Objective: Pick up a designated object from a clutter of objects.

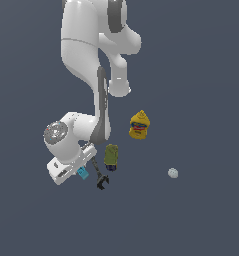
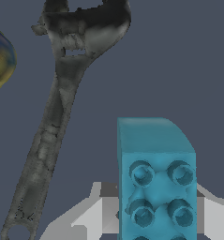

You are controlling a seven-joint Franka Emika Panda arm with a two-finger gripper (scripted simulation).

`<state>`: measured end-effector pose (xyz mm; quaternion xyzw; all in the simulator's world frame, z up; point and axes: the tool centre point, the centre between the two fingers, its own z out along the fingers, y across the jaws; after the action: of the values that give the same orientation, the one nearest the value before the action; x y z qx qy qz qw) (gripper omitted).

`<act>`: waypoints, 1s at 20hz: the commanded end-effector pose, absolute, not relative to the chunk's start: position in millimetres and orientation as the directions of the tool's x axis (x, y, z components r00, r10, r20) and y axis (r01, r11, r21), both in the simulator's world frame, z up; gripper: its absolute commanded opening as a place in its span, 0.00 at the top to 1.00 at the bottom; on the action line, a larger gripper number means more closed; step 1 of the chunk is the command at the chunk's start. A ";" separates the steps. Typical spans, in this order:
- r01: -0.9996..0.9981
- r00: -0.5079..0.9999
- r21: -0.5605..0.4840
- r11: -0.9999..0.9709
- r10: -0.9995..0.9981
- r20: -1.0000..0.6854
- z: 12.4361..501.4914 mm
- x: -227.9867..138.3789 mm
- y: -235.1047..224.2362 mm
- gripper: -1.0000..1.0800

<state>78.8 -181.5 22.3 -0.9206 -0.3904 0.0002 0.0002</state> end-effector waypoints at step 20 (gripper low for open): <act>0.719 0.695 0.000 -0.695 0.719 0.000 41.9 67.7 -167.6 1.00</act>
<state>69.8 -171.0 36.3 -0.9207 -0.3903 0.0008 0.0006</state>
